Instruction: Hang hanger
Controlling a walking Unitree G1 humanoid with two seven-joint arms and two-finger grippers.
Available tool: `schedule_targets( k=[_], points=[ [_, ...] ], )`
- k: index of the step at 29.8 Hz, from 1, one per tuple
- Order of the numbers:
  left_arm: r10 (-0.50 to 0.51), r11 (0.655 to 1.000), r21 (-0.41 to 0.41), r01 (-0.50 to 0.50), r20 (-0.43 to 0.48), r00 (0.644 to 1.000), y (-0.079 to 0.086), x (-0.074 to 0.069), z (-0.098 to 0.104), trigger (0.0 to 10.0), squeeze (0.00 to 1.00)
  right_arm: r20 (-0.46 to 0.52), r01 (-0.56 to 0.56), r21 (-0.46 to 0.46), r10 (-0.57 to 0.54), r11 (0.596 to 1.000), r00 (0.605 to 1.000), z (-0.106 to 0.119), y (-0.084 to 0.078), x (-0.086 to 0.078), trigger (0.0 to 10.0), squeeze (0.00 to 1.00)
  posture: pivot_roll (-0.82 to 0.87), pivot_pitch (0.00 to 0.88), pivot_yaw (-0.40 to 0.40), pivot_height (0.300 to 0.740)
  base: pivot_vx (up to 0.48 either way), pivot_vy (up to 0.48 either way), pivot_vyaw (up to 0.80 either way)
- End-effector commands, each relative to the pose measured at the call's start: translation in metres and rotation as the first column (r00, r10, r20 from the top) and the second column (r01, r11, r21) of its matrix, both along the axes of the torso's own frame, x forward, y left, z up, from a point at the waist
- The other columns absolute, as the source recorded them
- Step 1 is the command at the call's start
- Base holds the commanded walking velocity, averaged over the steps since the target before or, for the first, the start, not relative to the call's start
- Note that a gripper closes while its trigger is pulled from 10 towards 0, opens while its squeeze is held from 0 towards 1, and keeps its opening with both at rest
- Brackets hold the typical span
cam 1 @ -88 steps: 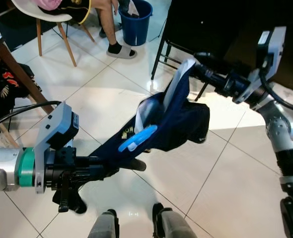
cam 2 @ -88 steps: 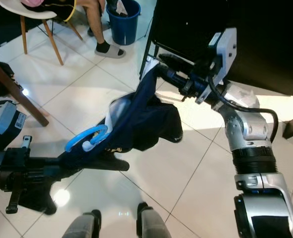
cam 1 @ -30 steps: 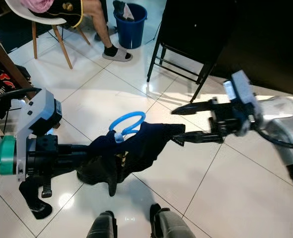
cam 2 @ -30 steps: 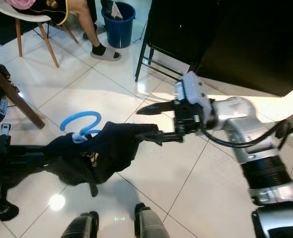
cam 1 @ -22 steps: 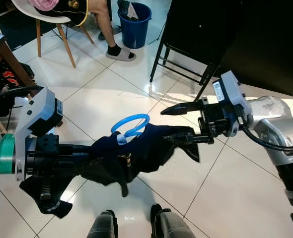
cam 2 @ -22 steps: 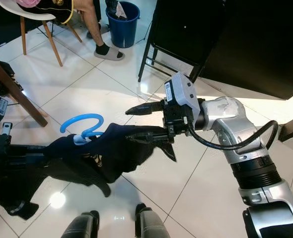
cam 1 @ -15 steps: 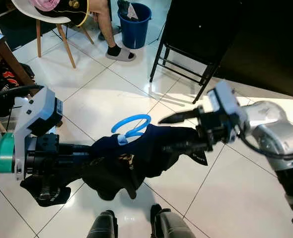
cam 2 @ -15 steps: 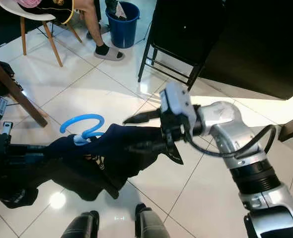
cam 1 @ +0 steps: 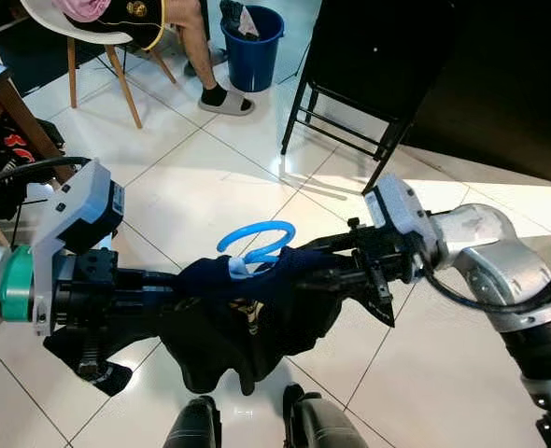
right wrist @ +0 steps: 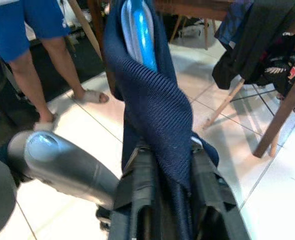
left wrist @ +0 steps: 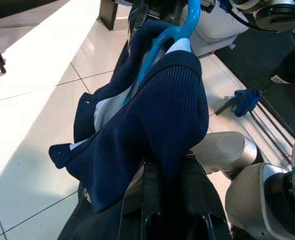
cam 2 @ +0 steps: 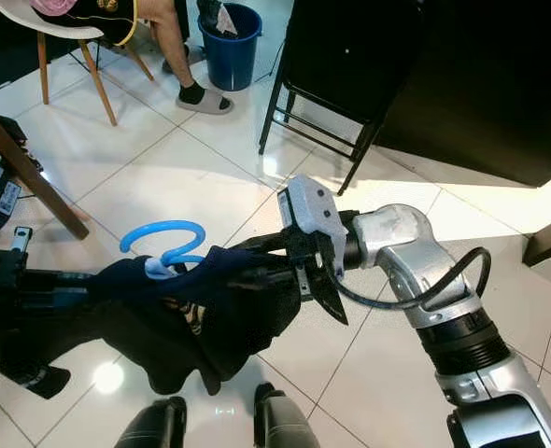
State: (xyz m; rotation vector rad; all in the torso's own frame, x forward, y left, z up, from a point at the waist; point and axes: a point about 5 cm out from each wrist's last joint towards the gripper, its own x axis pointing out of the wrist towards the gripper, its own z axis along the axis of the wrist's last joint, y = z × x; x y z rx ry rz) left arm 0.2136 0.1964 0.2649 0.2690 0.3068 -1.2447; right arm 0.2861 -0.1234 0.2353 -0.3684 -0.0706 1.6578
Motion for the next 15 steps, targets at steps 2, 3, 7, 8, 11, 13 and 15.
schedule_targets(
  k=[2,3,7,8,11,13,15],
  points=[
    [-0.017,1.0,-0.008,0.017,0.03,0.999,-0.002,-0.001,0.002,10.0,0.0,-0.023,-0.051,0.009,0.051,0.999,0.998,0.002,0.001,-0.006,0.0,0.0,0.06,0.159,0.002,0.74,0.0,0.0,0.0],
    [-0.014,1.0,-0.009,0.014,0.032,0.999,-0.003,0.0,0.002,10.0,0.0,-0.041,-0.071,0.013,0.072,0.997,0.997,0.004,-0.001,-0.008,0.0,0.0,0.05,0.159,0.001,0.74,0.0,0.0,0.0],
    [-0.006,1.0,-0.002,0.006,0.064,0.998,-0.002,0.001,0.001,10.0,0.0,-0.063,-0.087,0.021,0.088,0.996,0.994,0.006,-0.004,-0.011,0.0,0.0,0.05,0.16,0.001,0.74,0.0,0.0,0.0],
    [-0.006,1.0,-0.002,0.006,0.064,0.998,-0.002,0.001,0.001,10.0,0.0,-0.063,-0.087,0.021,0.088,0.996,0.994,0.006,-0.004,-0.011,0.0,0.0,0.05,0.16,0.001,0.74,0.0,0.0,0.0],
    [0.01,1.0,0.008,-0.01,0.088,0.996,-0.002,0.002,0.001,10.0,0.0,-0.07,-0.083,0.025,0.084,0.996,0.994,0.007,-0.006,-0.012,0.0,0.0,0.05,0.16,0.001,0.74,0.0,0.0,0.0],
    [0.04,0.999,0.024,-0.042,0.106,0.994,-0.003,0.003,-0.002,10.0,0.0,-0.075,-0.069,0.038,0.071,0.997,0.995,0.008,-0.008,-0.011,0.0,0.0,0.05,0.16,0.005,0.74,0.0,0.0,0.0],
    [0.113,0.994,-0.029,-0.11,0.125,0.986,-0.006,0.006,-0.003,10.0,1.0,-0.077,-0.041,0.05,0.045,0.998,0.996,0.009,-0.011,-0.01,0.0,0.0,0.05,0.16,0.003,0.74,0.0,0.0,0.0]
  ],
)
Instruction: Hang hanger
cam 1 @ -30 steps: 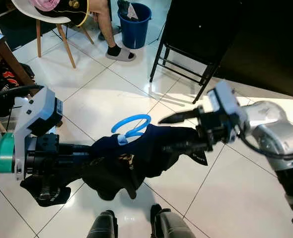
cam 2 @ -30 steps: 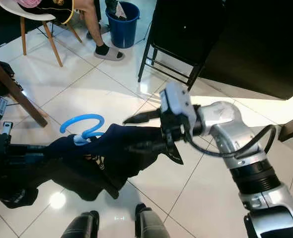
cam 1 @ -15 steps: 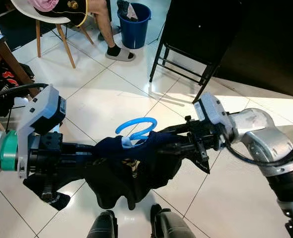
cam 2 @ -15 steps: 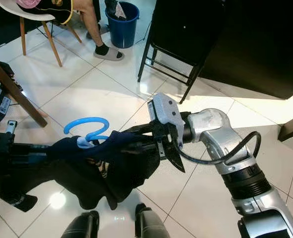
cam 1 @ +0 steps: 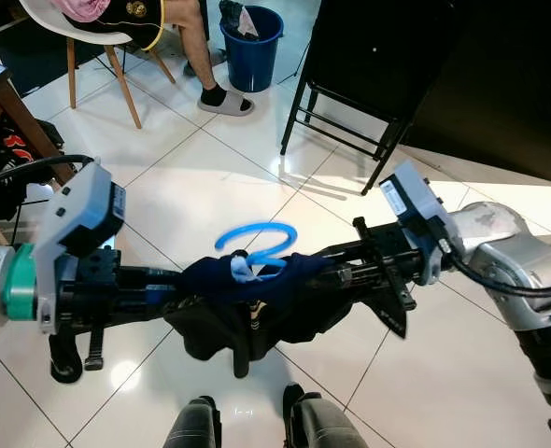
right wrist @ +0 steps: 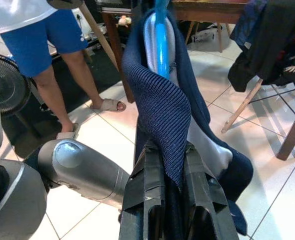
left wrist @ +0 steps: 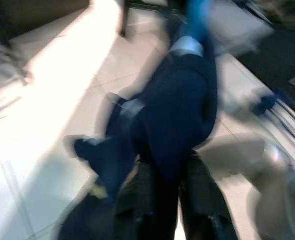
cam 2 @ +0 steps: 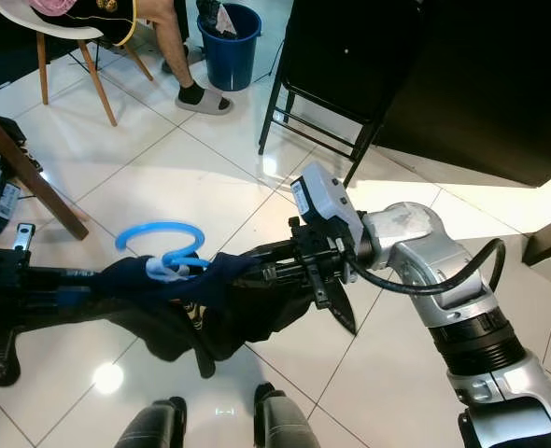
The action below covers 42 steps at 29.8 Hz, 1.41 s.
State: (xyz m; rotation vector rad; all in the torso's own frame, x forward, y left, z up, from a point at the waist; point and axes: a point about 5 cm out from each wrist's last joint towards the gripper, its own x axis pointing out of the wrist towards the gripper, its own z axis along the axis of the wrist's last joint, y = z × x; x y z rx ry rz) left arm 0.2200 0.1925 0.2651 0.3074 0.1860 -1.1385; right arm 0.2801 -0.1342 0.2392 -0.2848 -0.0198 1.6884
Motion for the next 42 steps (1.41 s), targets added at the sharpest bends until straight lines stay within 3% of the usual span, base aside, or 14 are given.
schedule_targets(
  k=[1,5,6,15,21,25,28,30,33,35,36,38,40,42],
  points=[
    [0.056,0.998,-0.035,-0.056,0.011,0.998,-0.004,-0.001,-0.002,10.0,1.0,0.001,0.01,0.046,-0.011,0.999,1.0,0.004,-0.004,-0.003,0.0,0.0,0.05,0.16,-0.001,0.74,0.0,0.0,0.0],
    [0.114,0.991,-0.072,-0.113,0.017,0.993,-0.002,0.0,-0.001,10.0,1.0,0.0,0.051,0.042,-0.051,0.998,0.999,0.002,-0.009,0.0,0.0,0.0,0.05,0.158,-0.005,0.74,0.0,0.0,0.0],
    [0.134,0.987,-0.092,-0.131,0.022,0.991,0.003,-0.003,0.002,10.0,0.0,-0.005,0.088,0.041,-0.087,0.995,0.996,0.001,-0.014,0.003,0.0,0.0,0.05,0.157,-0.01,0.74,0.0,0.0,0.0],
    [0.191,0.98,-0.06,-0.188,0.052,0.98,0.018,-0.011,0.0,10.0,0.0,0.005,0.153,0.075,-0.154,0.985,0.988,0.016,-0.029,0.01,0.0,0.0,0.06,0.15,-0.019,0.74,0.0,0.0,0.0],
    [0.33,0.942,-0.115,-0.315,0.147,0.933,0.039,-0.015,0.014,10.0,0.0,0.053,0.243,0.099,-0.249,0.965,0.967,0.024,-0.043,0.016,0.0,0.0,0.07,0.144,-0.02,0.74,0.0,0.0,0.0],
    [0.341,0.937,-0.132,-0.323,0.151,0.928,0.038,-0.016,0.015,10.0,0.0,0.053,0.252,0.108,-0.259,0.962,0.964,0.024,-0.044,0.016,0.0,0.0,0.07,0.144,-0.02,0.74,0.0,0.0,0.0],
    [0.385,0.923,-0.079,-0.377,0.172,0.907,0.031,-0.017,0.003,10.0,0.0,0.055,0.306,0.183,-0.321,0.934,0.946,0.03,-0.044,0.021,0.0,0.0,0.07,0.141,-0.024,0.74,0.0,0.0,0.0],
    [0.413,0.909,-0.034,-0.416,0.209,0.886,0.026,-0.016,-0.007,10.0,0.0,0.046,0.326,0.232,-0.345,0.916,0.937,0.035,-0.044,0.023,0.0,0.0,0.08,0.139,-0.026,0.74,0.0,0.0,0.0],
    [0.499,0.859,-0.049,-0.509,0.302,0.813,-0.004,-0.011,-0.03,10.0,0.0,0.042,0.308,0.291,-0.333,0.906,0.942,0.045,-0.044,0.017,0.0,0.0,0.08,0.135,-0.023,0.74,0.0,0.0,0.0],
    [0.499,0.859,-0.049,-0.509,0.302,0.813,-0.004,-0.011,-0.03,10.0,0.0,0.042,0.308,0.291,-0.333,0.906,0.942,0.045,-0.044,0.017,0.0,0.0,0.08,0.135,-0.023,0.74,0.0,0.0,0.0],
    [0.554,0.822,-0.076,-0.564,0.334,0.762,-0.013,-0.005,-0.038,10.0,0.0,0.054,0.29,0.286,-0.317,0.913,0.947,0.047,-0.042,0.014,0.0,0.0,0.07,0.134,-0.021,0.74,0.0,0.0,0.0],
    [0.554,0.822,-0.076,-0.564,0.334,0.762,-0.013,-0.005,-0.038,10.0,0.0,0.054,0.29,0.286,-0.317,0.913,0.947,0.047,-0.042,0.014,0.0,0.0,0.07,0.134,-0.021,0.74,0.0,0.0,0.0],
    [0.614,0.763,-0.143,-0.63,0.461,0.64,-0.025,0.01,-0.039,10.0,0.0,0.078,0.274,0.269,-0.305,0.923,0.949,0.049,-0.041,0.012,0.0,0.0,0.06,0.13,-0.022,0.74,0.0,0.0,0.0],
    [0.614,0.763,-0.143,-0.63,0.461,0.64,-0.025,0.01,-0.039,10.0,0.0,0.078,0.274,0.269,-0.305,0.923,0.949,0.049,-0.041,0.012,0.0,0.0,0.06,0.13,-0.022,0.74,0.0,0.0,0.0]
  ],
)
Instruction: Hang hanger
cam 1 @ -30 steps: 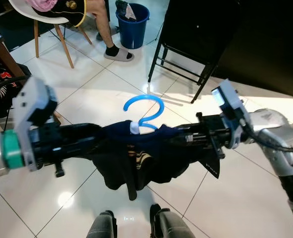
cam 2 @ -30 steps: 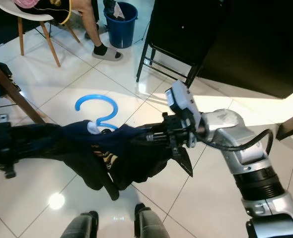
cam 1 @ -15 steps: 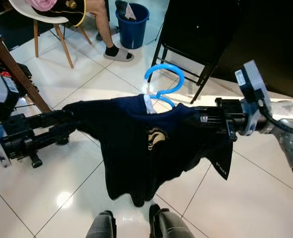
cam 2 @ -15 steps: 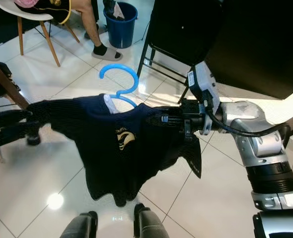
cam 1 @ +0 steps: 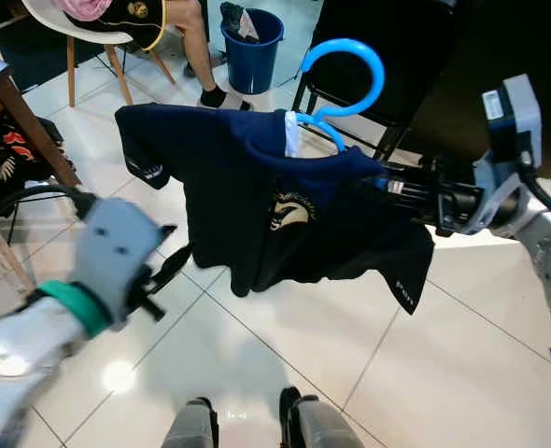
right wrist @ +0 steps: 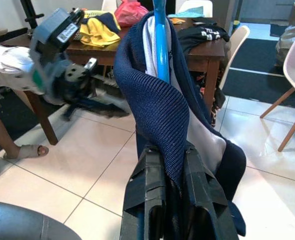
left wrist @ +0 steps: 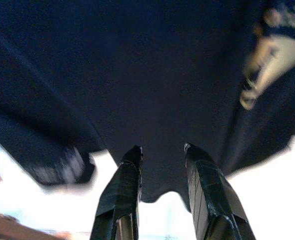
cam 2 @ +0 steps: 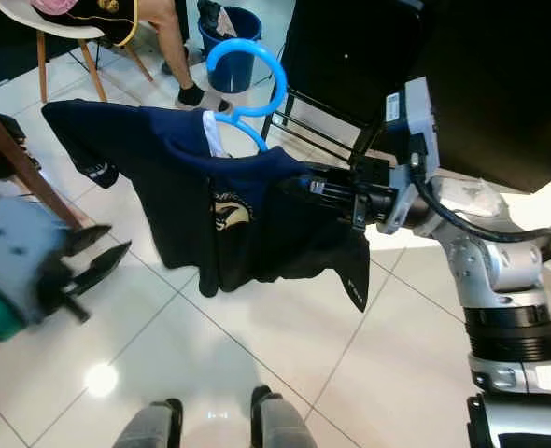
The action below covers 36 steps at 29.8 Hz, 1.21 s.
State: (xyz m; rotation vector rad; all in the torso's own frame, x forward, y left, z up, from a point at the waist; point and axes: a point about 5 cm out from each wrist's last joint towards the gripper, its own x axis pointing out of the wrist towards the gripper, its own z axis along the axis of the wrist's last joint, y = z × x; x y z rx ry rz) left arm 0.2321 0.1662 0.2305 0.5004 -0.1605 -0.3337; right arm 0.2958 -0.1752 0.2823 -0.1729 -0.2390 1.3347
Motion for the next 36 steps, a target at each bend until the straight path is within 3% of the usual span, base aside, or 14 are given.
schedule_targets(
  k=[1,2,4,5,8,14,15,21,26,33,34,35,36],
  points=[
    [0.063,0.997,0.043,-0.066,0.063,0.996,0.004,0.004,0.001,10.0,0.0,0.028,-0.02,-0.002,0.021,1.0,0.999,0.004,0.0,-0.005,0.0,0.0,0.06,0.131,-0.021,0.74,0.0,0.0,0.0],
    [0.121,0.99,0.059,-0.13,0.126,0.985,0.01,0.009,0.006,10.0,0.77,0.023,-0.018,-0.006,0.018,1.0,1.0,0.002,-0.001,-0.006,0.0,0.0,0.06,0.131,-0.02,0.74,0.0,0.0,0.0],
    [0.121,0.99,0.059,-0.13,0.126,0.985,0.01,0.009,0.006,10.0,0.77,0.023,-0.018,-0.006,0.018,1.0,1.0,0.002,-0.001,-0.006,0.0,0.0,0.06,0.131,-0.02,0.74,0.0,0.0,0.0],
    [0.151,0.985,0.061,-0.162,0.153,0.977,0.015,0.011,0.009,10.0,1.0,0.017,-0.012,-0.007,0.012,1.0,1.0,-0.001,-0.001,-0.006,0.0,0.0,0.06,0.133,-0.02,0.74,0.0,0.0,0.0],
    [0.23,0.971,0.018,-0.239,0.208,0.951,0.021,0.013,0.014,10.0,1.0,0.002,0.007,-0.003,-0.007,1.0,1.0,-0.008,0.0,-0.006,0.0,0.0,0.05,0.134,-0.017,0.74,0.0,0.0,0.0],
    [0.246,0.967,0.006,-0.254,0.228,0.942,0.019,0.011,0.016,10.0,1.0,-0.007,0.019,-0.001,-0.019,1.0,1.0,-0.01,0.0,-0.004,0.0,0.0,0.06,0.135,-0.018,0.74,0.0,0.0,0.0],
    [0.262,0.963,0.001,-0.27,0.236,0.936,0.018,0.01,0.015,10.0,0.0,-0.01,0.021,0.003,-0.021,1.0,1.0,-0.01,0.0,-0.004,0.0,0.0,0.06,0.136,-0.019,0.74,0.0,0.0,0.0],
    [0.299,0.953,-0.031,-0.3,0.221,0.928,0.019,0.013,0.011,10.0,0.0,-0.007,0.014,0.012,-0.014,1.0,1.0,-0.008,0.002,-0.004,0.0,0.0,0.06,0.137,-0.022,0.74,0.0,0.0,0.0],
    [0.411,0.91,-0.067,-0.408,0.25,0.876,0.039,0.026,0.014,10.0,0.0,0.011,-0.054,-0.005,0.054,0.999,0.999,0.0,0.003,-0.014,0.0,0.0,0.05,0.136,-0.019,0.74,0.0,0.0,0.0],
    [0.457,0.889,-0.099,-0.448,0.265,0.849,0.05,0.033,0.02,10.0,0.0,0.013,-0.084,-0.019,0.085,0.996,0.996,0.001,0.005,-0.019,0.0,0.0,0.05,0.136,-0.017,0.74,0.0,0.0,0.0],
    [0.458,0.889,-0.112,-0.444,0.26,0.85,0.05,0.034,0.021,4.9,0.0,0.016,-0.087,-0.017,0.087,0.996,0.996,0.002,0.006,-0.02,0.0,0.0,0.05,0.137,-0.017,0.74,0.0,0.0,0.0],
    [0.452,0.892,-0.122,-0.436,0.256,0.855,0.049,0.035,0.022,0.5,0.0,0.018,-0.087,-0.016,0.087,0.996,0.996,0.002,0.006,-0.02,0.0,0.0,0.05,0.136,-0.016,0.74,0.0,0.0,0.0],
    [0.452,0.892,-0.122,-0.436,0.256,0.855,0.049,0.035,0.022,0.5,0.0,0.018,-0.087,-0.016,0.087,0.996,0.996,0.002,0.006,-0.02,0.0,0.0,0.05,0.136,-0.016,0.74,0.0,0.0,0.0]
  ],
)
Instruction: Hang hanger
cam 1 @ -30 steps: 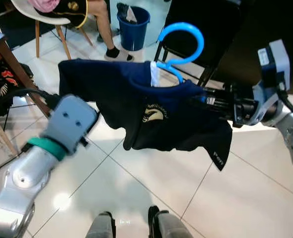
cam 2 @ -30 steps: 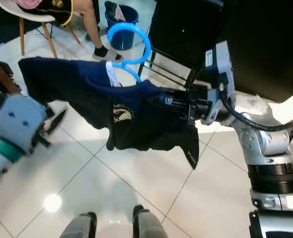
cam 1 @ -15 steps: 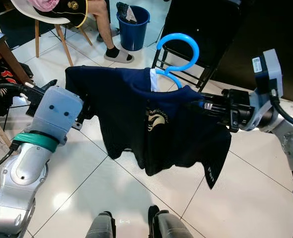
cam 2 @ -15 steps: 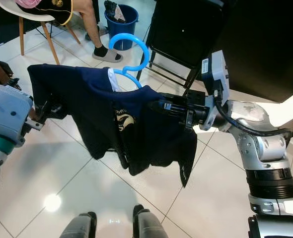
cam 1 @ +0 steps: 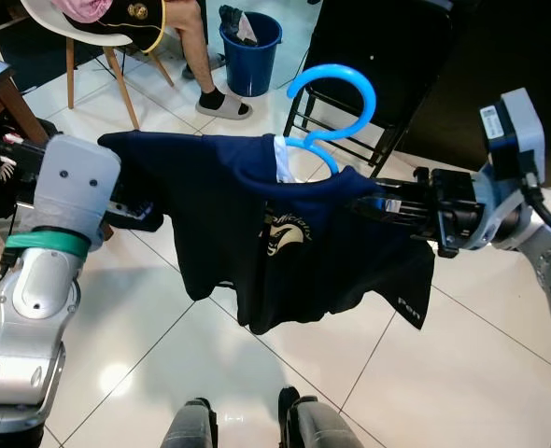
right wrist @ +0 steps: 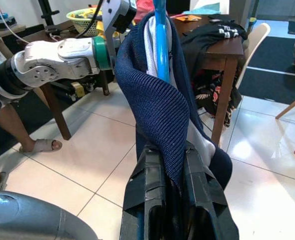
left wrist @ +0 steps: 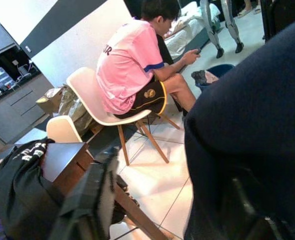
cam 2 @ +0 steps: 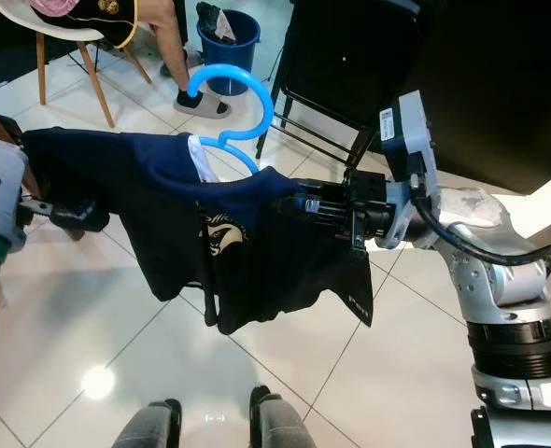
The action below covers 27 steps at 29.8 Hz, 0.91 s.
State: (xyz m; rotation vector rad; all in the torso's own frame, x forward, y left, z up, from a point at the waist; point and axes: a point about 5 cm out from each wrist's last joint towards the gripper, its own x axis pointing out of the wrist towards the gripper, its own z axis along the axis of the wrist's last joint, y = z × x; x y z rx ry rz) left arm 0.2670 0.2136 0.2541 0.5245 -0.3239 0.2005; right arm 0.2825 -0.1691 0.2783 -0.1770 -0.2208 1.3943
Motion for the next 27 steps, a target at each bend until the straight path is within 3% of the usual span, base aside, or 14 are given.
schedule_targets(
  k=[1,7,19,20,21,23,27],
  points=[
    [-0.002,1.0,-0.017,0.002,-0.003,1.0,0.001,0.0,-0.002,0.5,0.0,0.03,-0.031,0.007,0.031,0.999,0.999,0.006,0.0,-0.006,0.0,0.0,0.05,0.136,-0.016,0.74,0.0,0.0,0.0],
    [-0.015,0.999,-0.031,0.015,-0.003,1.0,0.0,-0.001,-0.002,0.0,0.0,0.028,-0.014,0.005,0.014,1.0,1.0,0.005,-0.001,-0.003,0.0,0.0,0.06,0.137,-0.016,0.74,0.0,0.0,0.0],
    [0.146,0.986,-0.079,-0.145,0.007,0.989,0.015,-0.003,-0.006,0.0,0.0,0.032,0.034,0.009,-0.034,0.999,0.999,0.007,-0.006,0.005,0.0,0.0,0.06,0.139,-0.018,0.74,0.0,0.0,0.0],
    [0.224,0.97,-0.093,-0.223,-0.002,0.975,0.025,-0.004,-0.007,0.0,0.0,0.035,0.056,0.018,-0.057,0.998,0.998,0.009,-0.01,0.007,0.0,0.0,0.06,0.138,-0.018,0.74,0.0,0.0,0.0],
    [0.224,0.97,-0.093,-0.223,-0.002,0.975,0.025,-0.004,-0.007,0.0,0.0,0.035,0.056,0.018,-0.057,0.998,0.998,0.009,-0.01,0.007,0.0,0.0,0.06,0.138,-0.018,0.74,0.0,0.0,0.0],
    [0.36,0.928,-0.096,-0.359,-0.013,0.933,0.043,-0.008,-0.008,0.0,0.0,0.037,0.086,0.034,-0.087,0.996,0.996,0.012,-0.015,0.01,0.0,0.0,0.06,0.138,-0.016,0.74,0.0,0.0,0.0],
    [0.443,0.893,-0.083,-0.443,-0.016,0.896,0.053,-0.01,-0.009,0.0,0.0,0.035,0.095,0.036,-0.096,0.995,0.995,0.012,-0.018,0.011,0.0,0.0,0.06,0.136,-0.014,0.74,0.0,0.0,0.0]
  ],
)
